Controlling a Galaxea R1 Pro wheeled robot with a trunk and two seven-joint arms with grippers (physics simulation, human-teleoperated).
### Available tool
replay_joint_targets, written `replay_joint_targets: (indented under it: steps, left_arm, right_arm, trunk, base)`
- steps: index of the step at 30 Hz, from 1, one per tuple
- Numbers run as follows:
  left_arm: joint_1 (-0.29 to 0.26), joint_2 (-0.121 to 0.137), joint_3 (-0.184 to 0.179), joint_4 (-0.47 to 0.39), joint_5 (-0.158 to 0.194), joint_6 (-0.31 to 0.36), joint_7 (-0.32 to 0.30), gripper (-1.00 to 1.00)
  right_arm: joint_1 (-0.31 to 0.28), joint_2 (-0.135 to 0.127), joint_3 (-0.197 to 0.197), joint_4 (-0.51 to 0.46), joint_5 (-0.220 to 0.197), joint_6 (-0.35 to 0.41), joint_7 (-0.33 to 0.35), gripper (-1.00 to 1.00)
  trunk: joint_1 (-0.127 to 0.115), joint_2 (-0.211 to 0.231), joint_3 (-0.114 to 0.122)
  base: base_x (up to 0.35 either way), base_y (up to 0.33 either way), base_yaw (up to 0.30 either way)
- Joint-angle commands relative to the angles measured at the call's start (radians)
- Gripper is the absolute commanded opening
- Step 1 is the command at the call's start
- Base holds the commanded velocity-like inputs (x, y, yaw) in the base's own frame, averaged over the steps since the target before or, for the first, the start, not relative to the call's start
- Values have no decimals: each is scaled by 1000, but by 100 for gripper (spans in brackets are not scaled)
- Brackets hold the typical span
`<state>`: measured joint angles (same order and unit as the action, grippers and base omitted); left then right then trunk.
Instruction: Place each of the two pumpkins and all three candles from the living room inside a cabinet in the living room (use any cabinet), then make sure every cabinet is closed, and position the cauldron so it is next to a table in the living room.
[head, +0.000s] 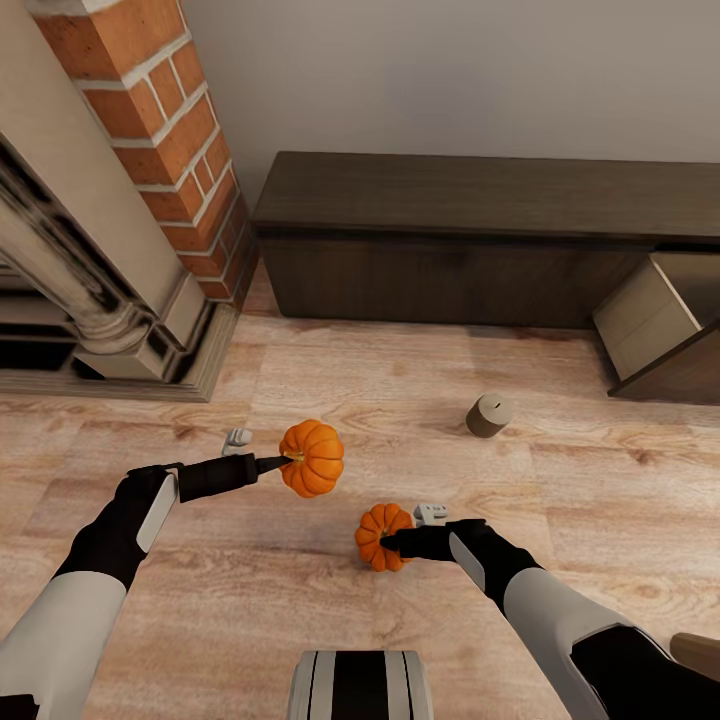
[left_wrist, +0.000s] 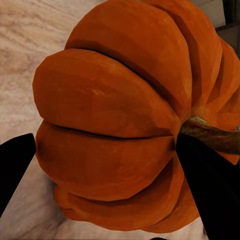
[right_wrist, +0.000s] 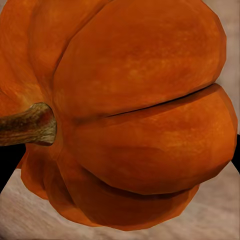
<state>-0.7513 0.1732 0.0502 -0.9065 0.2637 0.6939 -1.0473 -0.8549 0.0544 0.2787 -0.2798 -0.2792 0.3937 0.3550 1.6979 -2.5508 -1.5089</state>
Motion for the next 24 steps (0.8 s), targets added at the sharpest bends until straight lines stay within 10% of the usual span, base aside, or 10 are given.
replay_joint_targets:
  steps: [1, 10, 11, 24]
  left_arm:
    - [0, 0, 0, 0, 3, 5, 0, -100]
    - [0, 0, -1, 0, 3, 4, -2, -100]
    - [0, 0, -1, 0, 3, 4, -2, -100]
    - [0, 0, -1, 0, 3, 1, 3, -100]
  right_arm:
    - [0, -1, 14, 5, 15, 1, -39, 100]
    - [2, -1, 14, 5, 15, -2, -39, 100]
    - [2, -1, 14, 5, 15, -2, -39, -100]
    - [2, -1, 14, 5, 13, -3, -37, -100]
  trunk:
    - [0, 0, -1]
    - [0, 0, -1]
    - [0, 0, -1]
    - [0, 0, -1]
  base:
    - [0, 0, 0]
    - [0, 0, 0]
    - [0, 0, 0]
    - [0, 0, 0]
